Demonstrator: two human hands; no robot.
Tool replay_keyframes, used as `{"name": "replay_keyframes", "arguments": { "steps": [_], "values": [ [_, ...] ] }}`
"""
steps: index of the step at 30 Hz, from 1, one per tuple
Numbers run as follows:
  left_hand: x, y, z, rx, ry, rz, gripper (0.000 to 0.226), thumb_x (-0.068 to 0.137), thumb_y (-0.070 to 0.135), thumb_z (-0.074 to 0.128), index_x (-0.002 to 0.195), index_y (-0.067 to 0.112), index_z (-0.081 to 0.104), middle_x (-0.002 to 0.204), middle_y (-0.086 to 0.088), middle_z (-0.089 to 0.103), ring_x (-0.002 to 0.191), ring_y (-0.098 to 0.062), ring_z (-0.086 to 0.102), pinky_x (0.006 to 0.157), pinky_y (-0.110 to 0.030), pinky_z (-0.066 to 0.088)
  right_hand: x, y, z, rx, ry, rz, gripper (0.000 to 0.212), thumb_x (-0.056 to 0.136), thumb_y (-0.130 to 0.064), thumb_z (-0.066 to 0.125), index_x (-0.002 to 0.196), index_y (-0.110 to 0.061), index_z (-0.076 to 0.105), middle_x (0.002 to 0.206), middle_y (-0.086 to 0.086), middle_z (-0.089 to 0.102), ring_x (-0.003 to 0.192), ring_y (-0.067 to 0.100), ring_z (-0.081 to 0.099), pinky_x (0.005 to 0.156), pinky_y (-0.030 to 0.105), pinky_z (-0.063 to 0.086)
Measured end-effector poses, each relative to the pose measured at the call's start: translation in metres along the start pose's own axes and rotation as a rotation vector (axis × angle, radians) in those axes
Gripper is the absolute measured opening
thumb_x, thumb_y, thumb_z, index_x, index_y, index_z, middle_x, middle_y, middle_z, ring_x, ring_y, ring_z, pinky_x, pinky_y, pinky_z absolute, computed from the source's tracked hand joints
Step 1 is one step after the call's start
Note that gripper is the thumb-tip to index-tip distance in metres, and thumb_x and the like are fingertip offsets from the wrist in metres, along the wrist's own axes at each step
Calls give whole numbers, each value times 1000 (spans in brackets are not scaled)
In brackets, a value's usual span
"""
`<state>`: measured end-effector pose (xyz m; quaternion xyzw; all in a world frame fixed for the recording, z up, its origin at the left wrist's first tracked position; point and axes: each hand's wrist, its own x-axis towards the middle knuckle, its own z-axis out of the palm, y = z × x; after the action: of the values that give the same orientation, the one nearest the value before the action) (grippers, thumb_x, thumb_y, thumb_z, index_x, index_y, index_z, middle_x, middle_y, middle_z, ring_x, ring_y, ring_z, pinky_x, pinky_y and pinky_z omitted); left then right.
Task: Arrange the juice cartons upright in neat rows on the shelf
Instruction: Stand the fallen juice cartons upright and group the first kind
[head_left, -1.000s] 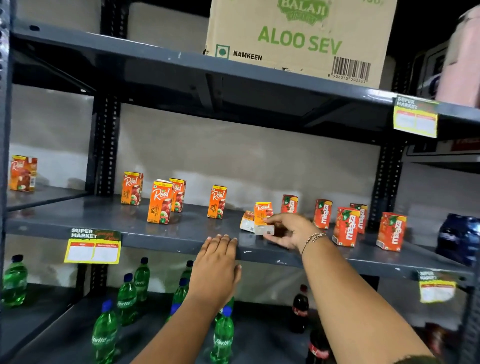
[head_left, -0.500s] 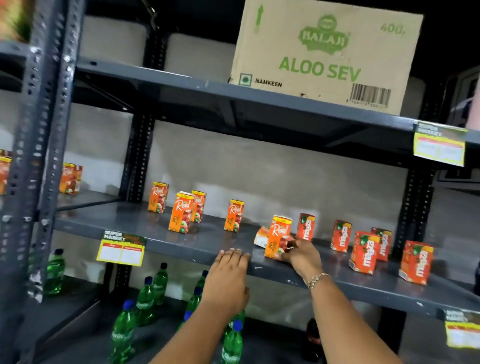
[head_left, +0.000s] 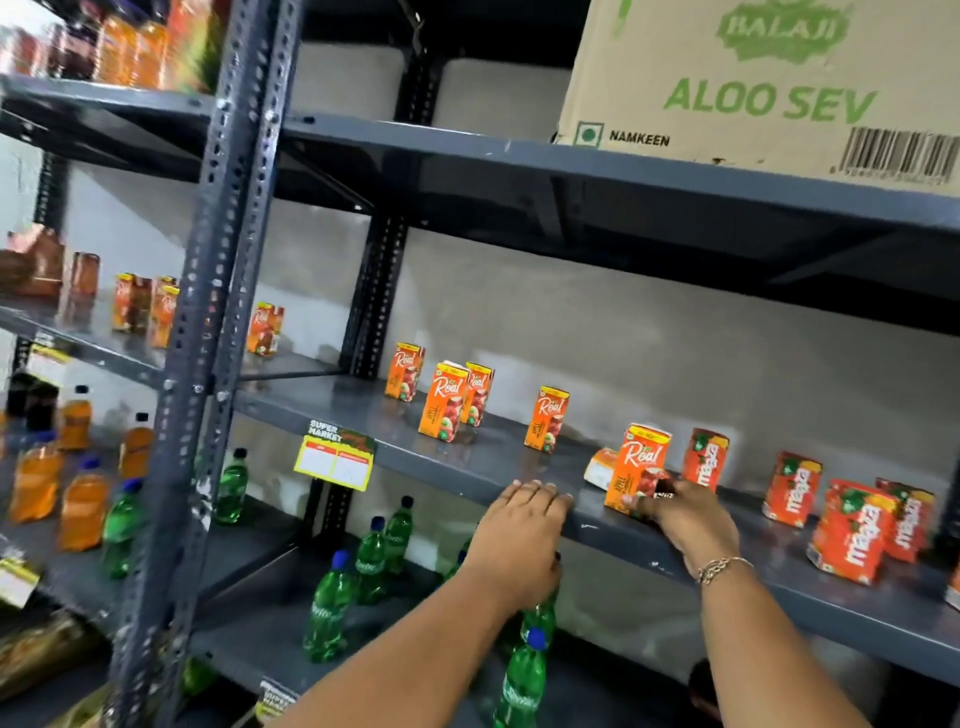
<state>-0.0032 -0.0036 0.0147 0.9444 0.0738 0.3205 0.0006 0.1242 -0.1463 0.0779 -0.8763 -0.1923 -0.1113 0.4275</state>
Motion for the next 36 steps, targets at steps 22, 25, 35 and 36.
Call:
{"name": "replay_keyframes", "arguments": {
  "steps": [22,25,35,36],
  "values": [
    [-43,-299,-71,12,138,-19,85,77,78,9,108,21,64,110,0,65,112,-20,53,105,-33,34,-24,-265,238,377,-253,-77,18,67,-14,85,79,-12,71,73,4,73,47,8,53,50,23,46],
    [-40,-303,-65,-24,139,38,68,81,69,20,104,21,63,106,1,64,103,-19,56,87,-32,43,-20,-263,259,295,-189,-29,25,63,-15,88,83,-7,76,83,11,76,52,12,56,58,28,47],
    [-39,-309,-53,-47,194,23,44,80,52,47,74,16,72,75,-3,73,67,-20,68,61,-29,53,-18,-266,281,89,-123,-7,36,69,-31,83,99,-13,76,105,4,76,97,21,69,92,32,50],
    [-40,-308,-53,-48,200,21,44,80,51,46,73,16,72,74,-3,73,66,-20,68,61,-29,53,-17,-264,281,75,-113,-12,35,70,-32,83,99,-13,76,104,5,76,97,22,69,90,32,50]
  ]
}}
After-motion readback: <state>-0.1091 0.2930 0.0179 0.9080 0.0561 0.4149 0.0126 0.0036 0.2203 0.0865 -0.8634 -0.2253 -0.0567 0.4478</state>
